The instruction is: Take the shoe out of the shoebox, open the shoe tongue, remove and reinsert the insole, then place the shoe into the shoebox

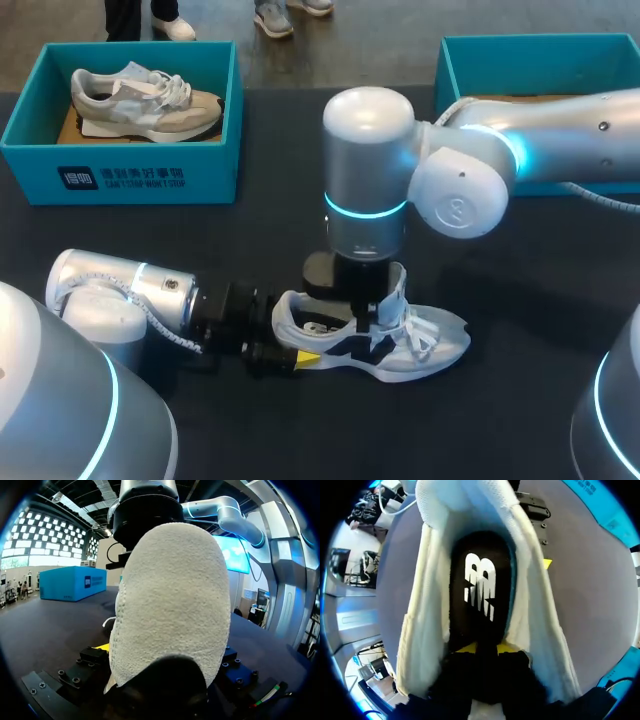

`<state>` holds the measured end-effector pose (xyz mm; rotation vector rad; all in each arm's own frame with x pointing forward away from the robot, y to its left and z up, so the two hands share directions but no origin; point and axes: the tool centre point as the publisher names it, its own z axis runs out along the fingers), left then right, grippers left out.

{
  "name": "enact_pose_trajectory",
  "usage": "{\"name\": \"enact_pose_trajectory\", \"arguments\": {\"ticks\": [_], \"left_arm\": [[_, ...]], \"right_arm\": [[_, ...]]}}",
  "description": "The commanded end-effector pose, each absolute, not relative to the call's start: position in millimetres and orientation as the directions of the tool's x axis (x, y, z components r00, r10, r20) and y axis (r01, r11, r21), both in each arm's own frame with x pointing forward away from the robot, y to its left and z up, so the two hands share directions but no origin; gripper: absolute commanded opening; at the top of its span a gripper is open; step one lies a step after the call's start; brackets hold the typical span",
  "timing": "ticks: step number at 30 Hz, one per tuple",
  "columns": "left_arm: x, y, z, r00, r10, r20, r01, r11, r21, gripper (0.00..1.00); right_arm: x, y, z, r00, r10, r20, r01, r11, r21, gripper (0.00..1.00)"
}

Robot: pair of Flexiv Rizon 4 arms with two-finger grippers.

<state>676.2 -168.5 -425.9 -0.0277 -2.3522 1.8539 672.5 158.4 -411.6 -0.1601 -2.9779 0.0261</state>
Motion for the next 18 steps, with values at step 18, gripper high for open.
{"name": "enact_pose_trajectory", "arguments": {"ticks": [18], "left_arm": [[675.7,-170.6,-428.5,-0.990,0.102,0.102,-0.076,0.239,-0.968,0.00]], "right_arm": [[644.5,163.7,-415.7,-0.990,0.069,0.126,0.076,0.996,0.049,0.00]]}}
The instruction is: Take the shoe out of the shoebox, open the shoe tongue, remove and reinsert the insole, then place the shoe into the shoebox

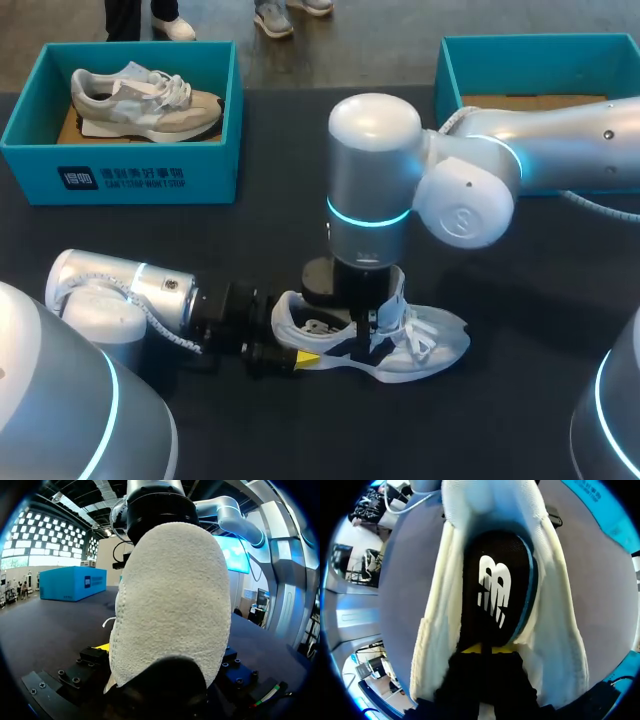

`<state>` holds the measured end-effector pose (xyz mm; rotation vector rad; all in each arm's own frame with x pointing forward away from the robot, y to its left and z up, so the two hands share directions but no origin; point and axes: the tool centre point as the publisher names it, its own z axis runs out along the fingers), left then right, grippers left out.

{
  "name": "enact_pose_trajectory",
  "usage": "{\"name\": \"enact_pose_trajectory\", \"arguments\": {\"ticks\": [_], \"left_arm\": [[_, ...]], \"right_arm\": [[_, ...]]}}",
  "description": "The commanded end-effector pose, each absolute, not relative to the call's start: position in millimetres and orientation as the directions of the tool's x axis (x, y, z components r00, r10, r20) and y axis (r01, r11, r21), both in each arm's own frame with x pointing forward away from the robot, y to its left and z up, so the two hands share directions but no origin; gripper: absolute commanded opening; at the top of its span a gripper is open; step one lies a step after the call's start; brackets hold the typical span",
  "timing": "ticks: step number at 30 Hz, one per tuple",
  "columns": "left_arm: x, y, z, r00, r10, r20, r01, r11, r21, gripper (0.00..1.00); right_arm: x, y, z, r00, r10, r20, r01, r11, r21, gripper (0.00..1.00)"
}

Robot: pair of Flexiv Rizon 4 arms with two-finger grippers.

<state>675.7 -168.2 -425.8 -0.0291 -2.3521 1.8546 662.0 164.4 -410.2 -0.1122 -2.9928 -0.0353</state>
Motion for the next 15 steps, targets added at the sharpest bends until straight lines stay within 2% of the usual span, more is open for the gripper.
{"name": "enact_pose_trajectory", "arguments": {"ticks": [1,15], "left_arm": [[675.7,-170.6,-428.5,-0.990,0.102,0.102,-0.076,0.239,-0.968,0.00],[675.7,-170.6,-428.5,-0.990,0.102,0.102,-0.076,0.239,-0.968,0.00]], "right_arm": [[644.6,163.1,-412.8,-0.990,0.070,0.125,0.076,0.996,0.048,0.00],[647.3,151.5,-386.1,-0.997,0.044,0.068,0.060,0.968,0.244,0.00]]}}
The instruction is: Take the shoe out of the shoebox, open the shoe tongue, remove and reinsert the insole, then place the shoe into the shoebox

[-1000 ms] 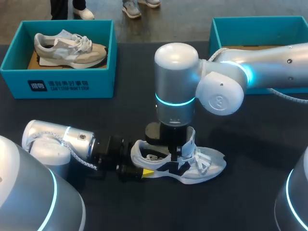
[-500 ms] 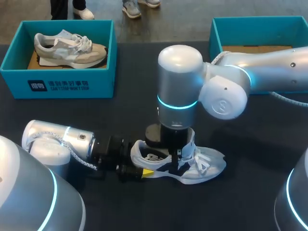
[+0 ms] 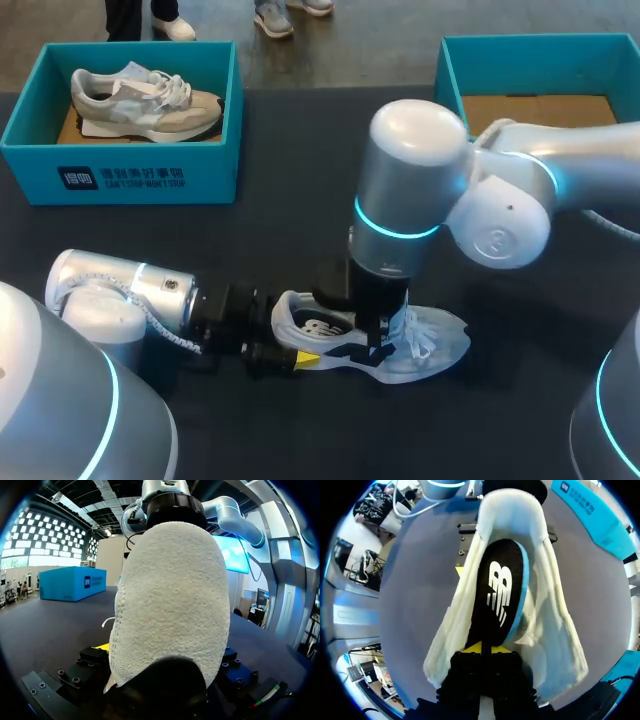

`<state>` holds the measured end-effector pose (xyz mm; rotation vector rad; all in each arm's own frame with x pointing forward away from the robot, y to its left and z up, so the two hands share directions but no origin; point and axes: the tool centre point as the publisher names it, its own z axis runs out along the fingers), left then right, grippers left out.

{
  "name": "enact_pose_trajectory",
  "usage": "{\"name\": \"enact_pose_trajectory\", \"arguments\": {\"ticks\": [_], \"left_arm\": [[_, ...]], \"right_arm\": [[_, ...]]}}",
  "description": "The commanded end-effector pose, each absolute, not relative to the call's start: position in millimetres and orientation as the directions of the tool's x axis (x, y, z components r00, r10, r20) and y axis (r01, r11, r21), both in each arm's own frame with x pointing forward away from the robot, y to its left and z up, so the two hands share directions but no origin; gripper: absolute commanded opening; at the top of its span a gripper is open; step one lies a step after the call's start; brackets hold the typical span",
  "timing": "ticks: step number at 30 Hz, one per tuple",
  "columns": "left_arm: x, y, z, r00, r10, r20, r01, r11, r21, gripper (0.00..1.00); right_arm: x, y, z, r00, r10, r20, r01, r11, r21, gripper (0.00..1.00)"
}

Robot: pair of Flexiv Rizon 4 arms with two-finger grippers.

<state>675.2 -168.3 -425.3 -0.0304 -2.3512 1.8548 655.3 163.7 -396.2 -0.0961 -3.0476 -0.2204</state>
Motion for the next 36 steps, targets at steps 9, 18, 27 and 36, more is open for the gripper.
{"name": "enact_pose_trajectory", "arguments": {"ticks": [9,18,27,36], "left_arm": [[675.7,-170.6,-428.5,-0.990,0.102,0.102,-0.076,0.239,-0.968,0.00],[675.7,-170.6,-428.5,-0.990,0.102,0.102,-0.076,0.239,-0.968,0.00],[675.7,-170.6,-428.5,-0.990,0.102,0.102,-0.076,0.239,-0.968,0.00],[675.7,-170.6,-428.5,-0.990,0.102,0.102,-0.076,0.239,-0.968,0.00]], "right_arm": [[655.6,156.5,-381.5,-0.999,0.022,0.034,0.033,0.934,0.356,0.00],[654.9,151.4,-382.8,-0.999,0.019,-0.036,-0.002,0.865,0.502,0.00],[654.5,147.8,-379.5,-0.996,0.035,-0.081,-0.018,0.817,0.577,0.00],[664.5,161.6,-357.2,-0.995,-0.022,-0.099,-0.071,0.850,0.523,0.00]]}}
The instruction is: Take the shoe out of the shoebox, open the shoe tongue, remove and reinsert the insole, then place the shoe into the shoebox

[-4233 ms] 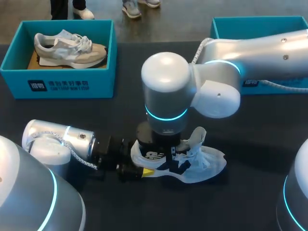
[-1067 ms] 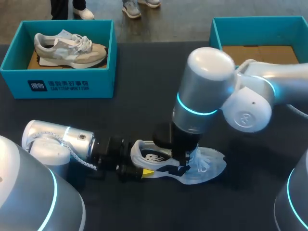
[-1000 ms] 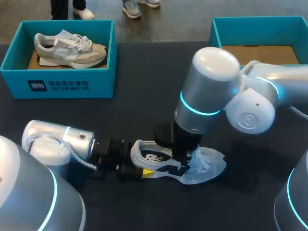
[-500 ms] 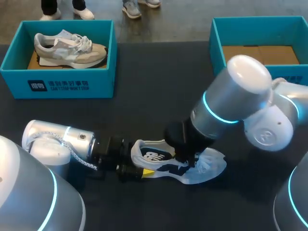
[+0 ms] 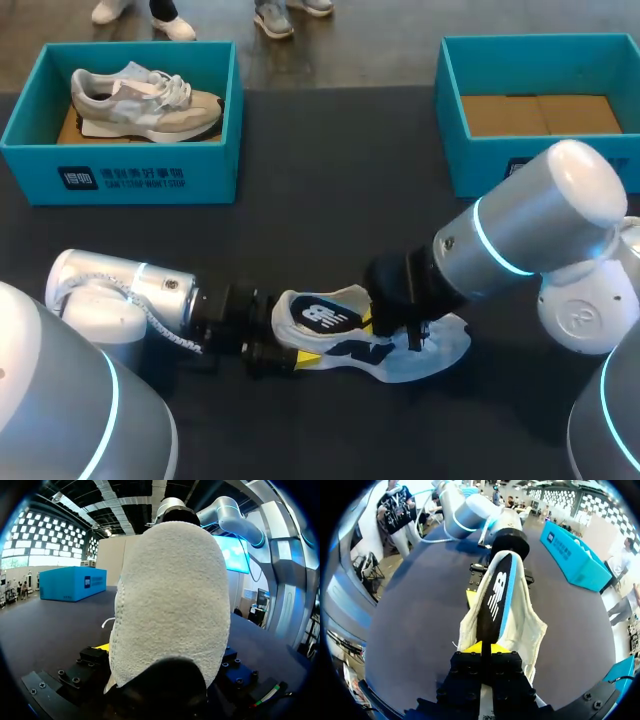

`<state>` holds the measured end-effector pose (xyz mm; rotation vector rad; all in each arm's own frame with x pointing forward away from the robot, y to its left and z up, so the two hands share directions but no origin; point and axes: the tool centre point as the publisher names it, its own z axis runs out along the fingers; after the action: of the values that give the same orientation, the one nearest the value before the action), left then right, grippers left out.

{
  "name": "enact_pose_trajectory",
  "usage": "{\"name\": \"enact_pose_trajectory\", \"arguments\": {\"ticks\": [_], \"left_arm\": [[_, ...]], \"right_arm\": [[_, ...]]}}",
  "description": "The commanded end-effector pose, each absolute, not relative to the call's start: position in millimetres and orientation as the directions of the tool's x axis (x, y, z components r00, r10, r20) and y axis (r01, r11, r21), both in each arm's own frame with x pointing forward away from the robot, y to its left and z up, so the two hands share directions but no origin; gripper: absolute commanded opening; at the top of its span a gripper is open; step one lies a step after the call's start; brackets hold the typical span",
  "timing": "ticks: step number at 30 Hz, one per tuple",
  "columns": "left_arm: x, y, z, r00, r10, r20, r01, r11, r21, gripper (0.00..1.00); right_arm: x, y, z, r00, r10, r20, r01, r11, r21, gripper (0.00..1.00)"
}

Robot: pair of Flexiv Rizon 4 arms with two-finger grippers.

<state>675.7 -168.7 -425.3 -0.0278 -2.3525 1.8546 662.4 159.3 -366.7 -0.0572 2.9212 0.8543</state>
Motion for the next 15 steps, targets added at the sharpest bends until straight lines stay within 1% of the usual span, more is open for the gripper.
{"name": "enact_pose_trajectory", "arguments": {"ticks": [1,2,3,4,5,8,9,10,11,15], "left_arm": [[675.7,-170.6,-428.5,-0.990,0.102,0.102,-0.076,0.239,-0.968,0.00],[675.7,-170.6,-428.5,-0.990,0.102,0.102,-0.076,0.239,-0.968,0.00],[675.7,-170.6,-428.5,-0.990,0.102,0.102,-0.076,0.239,-0.968,0.00],[675.7,-170.6,-428.5,-0.990,0.102,0.102,-0.076,0.239,-0.968,0.00],[675.7,-170.6,-428.5,-0.990,0.102,0.102,-0.076,0.239,-0.968,0.00],[675.7,-170.6,-428.5,-0.990,0.102,0.102,-0.076,0.239,-0.968,0.00],[675.7,-170.6,-428.5,-0.990,0.102,0.102,-0.076,0.239,-0.968,0.00],[675.7,-170.6,-428.5,-0.990,0.102,0.102,-0.076,0.239,-0.968,0.00],[675.7,-170.6,-428.5,-0.990,0.102,0.102,-0.076,0.239,-0.968,0.00],[675.7,-170.6,-428.5,-0.990,0.102,0.102,-0.076,0.239,-0.968,0.00]], "right_arm": [[665.5,162.3,-356.2,-0.995,-0.027,-0.091,-0.070,0.860,0.506,0.00],[666.3,163.6,-355.0,-0.996,-0.032,-0.086,-0.070,0.866,0.495,0.04],[667.2,164.1,-354.1,-0.996,-0.039,-0.082,-0.074,0.870,0.488,0.28],[667.9,164.8,-353.3,-0.996,-0.043,-0.074,-0.073,0.876,0.477,0.43],[668.3,165.2,-352.9,-0.996,-0.046,-0.070,-0.073,0.879,0.471,0.46],[669.6,166.8,-351.8,-0.997,-0.056,-0.062,-0.079,0.881,0.467,0.49],[669.7,167.7,-351.2,-0.996,-0.059,-0.059,-0.080,0.881,0.467,0.54],[669.6,168.6,-350.1,-0.996,-0.063,-0.057,-0.082,0.882,0.465,0.62],[669.2,169.5,-348.3,-0.996,-0.066,-0.056,-0.084,0.883,0.462,0.64],[667.3,170.5,-339.7,-0.995,-0.091,-0.030,-0.094,0.887,0.453,0.61]]}}
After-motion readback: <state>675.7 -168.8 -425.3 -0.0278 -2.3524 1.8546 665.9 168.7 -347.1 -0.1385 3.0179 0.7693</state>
